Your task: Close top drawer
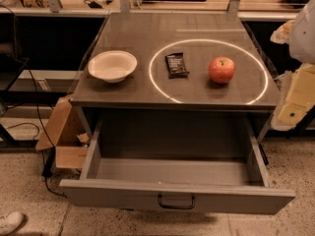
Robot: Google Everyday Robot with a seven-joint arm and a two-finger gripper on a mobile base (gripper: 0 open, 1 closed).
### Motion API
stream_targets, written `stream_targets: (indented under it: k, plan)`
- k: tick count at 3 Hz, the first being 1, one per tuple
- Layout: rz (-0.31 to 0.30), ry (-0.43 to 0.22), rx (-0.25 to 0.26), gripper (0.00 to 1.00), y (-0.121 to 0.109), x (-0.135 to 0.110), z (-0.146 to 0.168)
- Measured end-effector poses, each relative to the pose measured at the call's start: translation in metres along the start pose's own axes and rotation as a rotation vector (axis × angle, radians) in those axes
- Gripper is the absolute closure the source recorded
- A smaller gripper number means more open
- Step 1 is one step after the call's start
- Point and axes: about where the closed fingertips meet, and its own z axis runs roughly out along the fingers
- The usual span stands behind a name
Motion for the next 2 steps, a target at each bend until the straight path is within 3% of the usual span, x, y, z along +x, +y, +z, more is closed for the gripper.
stream_targets:
  k: [1, 2]
  plan:
    - [0.000, 0.000, 0.000, 0.00, 0.0000, 0.0000, 0.0000]
    - [0.000, 0.000, 0.000, 0.13, 0.0000, 0.0000, 0.0000]
